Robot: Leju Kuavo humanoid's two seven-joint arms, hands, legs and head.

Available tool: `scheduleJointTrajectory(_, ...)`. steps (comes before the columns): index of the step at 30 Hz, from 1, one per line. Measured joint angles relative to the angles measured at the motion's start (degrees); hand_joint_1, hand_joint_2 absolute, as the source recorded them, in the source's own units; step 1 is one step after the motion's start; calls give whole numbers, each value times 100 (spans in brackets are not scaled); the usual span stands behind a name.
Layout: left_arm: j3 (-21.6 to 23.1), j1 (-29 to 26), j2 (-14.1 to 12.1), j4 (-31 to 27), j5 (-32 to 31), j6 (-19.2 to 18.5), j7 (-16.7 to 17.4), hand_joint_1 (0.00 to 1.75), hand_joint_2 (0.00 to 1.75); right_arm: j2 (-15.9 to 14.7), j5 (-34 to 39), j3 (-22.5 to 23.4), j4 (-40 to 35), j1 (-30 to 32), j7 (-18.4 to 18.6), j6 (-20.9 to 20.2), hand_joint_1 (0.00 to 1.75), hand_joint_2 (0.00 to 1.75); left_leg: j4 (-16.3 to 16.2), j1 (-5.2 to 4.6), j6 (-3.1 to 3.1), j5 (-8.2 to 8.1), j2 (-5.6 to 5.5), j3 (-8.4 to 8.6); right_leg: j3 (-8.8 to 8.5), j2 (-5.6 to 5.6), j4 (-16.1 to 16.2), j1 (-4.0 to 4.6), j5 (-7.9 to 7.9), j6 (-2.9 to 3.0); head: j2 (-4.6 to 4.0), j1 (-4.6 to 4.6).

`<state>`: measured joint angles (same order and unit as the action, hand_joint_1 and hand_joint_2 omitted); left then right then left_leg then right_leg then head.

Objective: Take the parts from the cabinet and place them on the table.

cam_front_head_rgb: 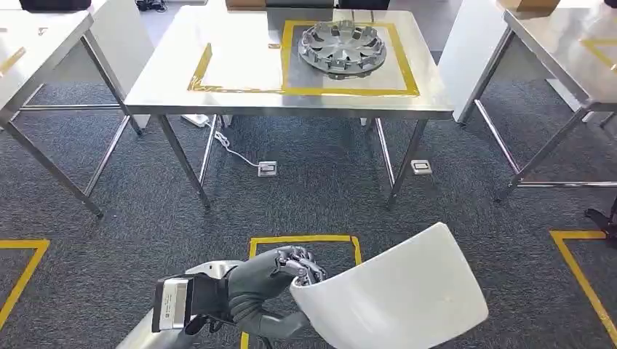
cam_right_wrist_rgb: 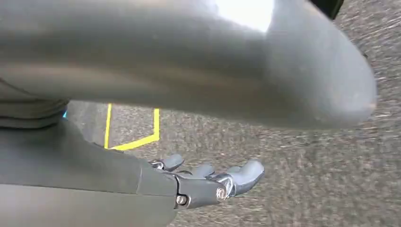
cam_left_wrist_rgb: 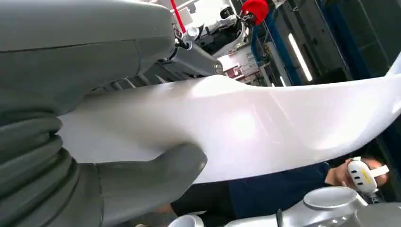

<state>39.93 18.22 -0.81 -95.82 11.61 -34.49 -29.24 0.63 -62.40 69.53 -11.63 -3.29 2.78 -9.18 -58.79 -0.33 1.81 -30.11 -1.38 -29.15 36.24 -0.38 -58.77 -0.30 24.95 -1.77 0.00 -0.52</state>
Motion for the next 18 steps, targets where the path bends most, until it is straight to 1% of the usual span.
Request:
scheduleJointTrajectory(1, 0, 2, 0, 4, 0, 0, 0, 175, 175, 0, 9, 0, 0, -7, 4, -6, 0, 0, 34, 2, -39, -22, -12, -31, -5, -7, -5, 36, 138, 43, 0, 9)
scheduleJointTrajectory(2, 0, 2, 6, 4, 0, 0, 0, 175, 175, 0, 15, 0, 0, 5, 13, -6, 0, 0, 86, 2, -79, -55, -10, -29, -30, 0, 32, 42, 60, 88, 0, 9)
scheduleJointTrajectory(3, 0, 0, 9, 7, 0, -6, -2, 175, 175, 0, 15, 0, 0, 23, 11, -6, 0, 0, -33, -7, -116, 15, -7, 26, -50, 3, 66, 8, 48, 142, 0, 7)
scheduleJointTrajectory(4, 0, 8, 18, 2, 2, -7, -7, 175, 175, 0, 15, 0, 0, 19, 9, -11, 0, 0, -26, -20, -151, -11, -6, 71, -141, 7, 62, -12, 32, 186, 0, 4)
scheduleJointTrajectory(5, 0, 8, 17, 5, 0, -9, -7, 175, 175, 2, 17, 0, 0, 19, 2, -22, 0, 0, -111, -6, -178, -57, 29, 65, -221, -3, 86, -22, 46, 212, 0, 9)
scheduleJointTrajectory(6, 0, 27, 17, 4, 0, -18, -9, 175, 175, 2, 17, 0, 0, 10, 2, -22, 0, 0, -411, -3, -202, -115, 62, -64, -277, 1, 86, -22, 84, 243, 0, -43)
scheduleJointTrajectory(7, 0, 33, 17, 7, 0, -18, -9, 175, 175, 2, 17, 0, 0, 9, 2, -22, 0, 0, -813, 12, -233, -239, 69, -311, -308, 1, 86, -22, 119, 250, 0, -55)
scheduleJointTrajectory(8, 0, 24, 17, 13, 0, -17, -9, 175, 175, 2, 17, 0, 0, 13, 4, -22, 0, 0, -1250, 21, -252, -446, 72, -606, -336, -1, 86, -20, 160, 254, 0, -63)
scheduleJointTrajectory(9, 0, 11, 9, 24, 0, -22, -9, 175, 175, 2, 17, 0, 0, 21, 11, -22, 0, 0, -1593, 23, -259, -647, 73, -866, -373, -4, 86, -19, 203, 251, 0, -68)
scheduleJointTrajectory(10, 0, 4, 9, 35, 0, -24, -9, 175, 175, 2, 15, 0, 0, 24, 22, -22, 0, 0, -1730, 25, -257, -710, 77, -1025, -415, -6, 85, -19, 243, 248, 0, -70)
scheduleJointTrajectory(11, 0, 4, 9, 44, 0, -24, -9, 175, 175, 2, 15, 0, 0, 25, 31, -22, 0, 0, -1623, 27, -250, -607, 82, -1064, -474, -5, 84, -20, 289, 246, 0, -74)
scheduleJointTrajectory(12, 0, 5, 9, 46, 0, -26, -9, 175, 175, 2, 15, 0, 0, 24, 35, -22, 0, 0, -1319, 27, -233, -373, 88, -997, -541, -1, 84, -20, 336, 238, 0, -81)
scheduleJointTrajectory(13, 0, 7, 9, 46, 0, -26, -9, 175, 175, 2, 15, 0, 0, 22, 44, -22, 0, 0, -846, 26, -211, -29, 94, -851, -627, 0, 84, -20, 392, 225, 0, -85)
scheduleJointTrajectory(14, 0, 9, 9, 46, 2, -26, -9, 175, 175, 2, 15, 0, 0, 23, 46, -19, 0, 0, -340, 23, -176, 365, 112, -693, -703, -1, 85, -20, 452, 207, 0, -92)
scheduleJointTrajectory(15, -2, 9, 2, 57, 2, -26, -9, 175, 175, 2, 15, 0, 0, 20, 46, -19, 0, 0, -42, 5, -151, 592, 143, -673, -712, -5, 68, -3, 504, 177, 0, -98)
scheduleJointTrajectory(16, -4, 14, 0, 70, 4, -26, -9, 175, 175, 2, 15, 0, 0, 7, 46, -19, 0, 0, -39, -15, -125, 382, 146, -666, -724, 14, 70, 5, 528, 138, 0, -98)
scheduleJointTrajectory(17, -9, 15, 0, 68, 4, -26, -9, 175, 175, -11, 13, 0, -2, 0, 48, -19, 0, 0, -38, -16, -82, 480, 141, -635, -717, -3, 90, 1, 561, 93, 0, -94)
scheduleJointTrajectory(18, -11, 20, 0, 70, 9, -26, -9, 175, 175, -13, 13, 0, -2, 8, 44, -22, 0, 0, -24, -18, -41, 484, 126, -645, -747, -3, 19, 11, 527, 51, 0, -92)
